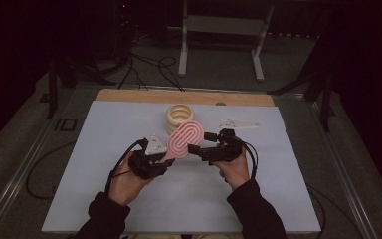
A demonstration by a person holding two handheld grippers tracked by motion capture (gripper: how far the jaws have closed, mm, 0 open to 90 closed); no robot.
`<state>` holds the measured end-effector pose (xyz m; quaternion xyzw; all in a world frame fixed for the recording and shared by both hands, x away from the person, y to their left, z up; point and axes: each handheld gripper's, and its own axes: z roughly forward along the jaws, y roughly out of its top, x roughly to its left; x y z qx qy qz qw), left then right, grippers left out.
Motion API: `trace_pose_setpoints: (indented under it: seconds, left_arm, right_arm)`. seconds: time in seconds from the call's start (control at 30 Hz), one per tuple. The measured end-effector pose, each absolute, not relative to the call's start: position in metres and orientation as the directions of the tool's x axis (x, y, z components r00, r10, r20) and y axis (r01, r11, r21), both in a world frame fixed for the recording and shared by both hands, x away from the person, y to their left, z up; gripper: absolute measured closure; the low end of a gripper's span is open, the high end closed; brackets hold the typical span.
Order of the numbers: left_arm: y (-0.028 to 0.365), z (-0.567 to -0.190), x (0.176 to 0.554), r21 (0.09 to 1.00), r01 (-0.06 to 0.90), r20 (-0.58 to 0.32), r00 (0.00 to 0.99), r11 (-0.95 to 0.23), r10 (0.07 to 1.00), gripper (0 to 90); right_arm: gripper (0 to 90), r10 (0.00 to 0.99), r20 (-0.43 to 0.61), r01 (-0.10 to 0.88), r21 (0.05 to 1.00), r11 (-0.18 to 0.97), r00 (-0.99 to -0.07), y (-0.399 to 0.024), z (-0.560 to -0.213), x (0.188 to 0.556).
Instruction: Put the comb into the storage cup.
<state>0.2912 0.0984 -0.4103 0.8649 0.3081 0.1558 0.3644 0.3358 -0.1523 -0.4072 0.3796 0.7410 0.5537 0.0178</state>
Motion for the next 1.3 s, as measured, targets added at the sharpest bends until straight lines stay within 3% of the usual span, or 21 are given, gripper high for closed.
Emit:
trace_pose_setpoints:
  seconds: [0.67, 0.8, 1.1, 1.2, 1.23, 1.3]
  left_arm:
    - [0.09, -0.407, 0.284, 0.79, 0.327, 0.072, 0.79, -0.519, 0.609, 70.7]
    - [0.089, -0.407, 0.284, 0.797, 0.316, 0.075, 0.793, -0.514, 0.605, 70.7]
    - [0.087, -0.41, 0.284, 0.806, 0.3, 0.08, 0.799, -0.51, 0.596, 70.7]
    - [0.087, -0.41, 0.284, 0.81, 0.298, 0.076, 0.801, -0.504, 0.594, 70.6]
    - [0.087, -0.41, 0.285, 0.81, 0.299, 0.077, 0.799, -0.505, 0.596, 70.6]
    - [0.087, -0.411, 0.285, 0.81, 0.299, 0.076, 0.799, -0.504, 0.596, 70.6]
  right_arm:
    - [8.7, 0.532, 0.466, 0.589, 0.804, 0.08, -0.707, -0.142, -0.409, 0.343]
    - [14.9, 0.521, 0.48, 0.594, 0.801, 0.068, -0.706, -0.143, -0.407, 0.343]
    - [42.1, 0.499, 0.509, 0.619, 0.782, 0.073, -0.701, -0.143, -0.406, 0.342]
    - [46.0, 0.483, 0.521, 0.623, 0.779, 0.067, -0.704, -0.143, -0.405, 0.343]
    - [53.1, 0.464, 0.541, 0.629, 0.776, 0.046, -0.702, -0.145, -0.405, 0.343]
    - [53.9, 0.464, 0.545, 0.631, 0.774, 0.042, -0.699, -0.145, -0.405, 0.343]
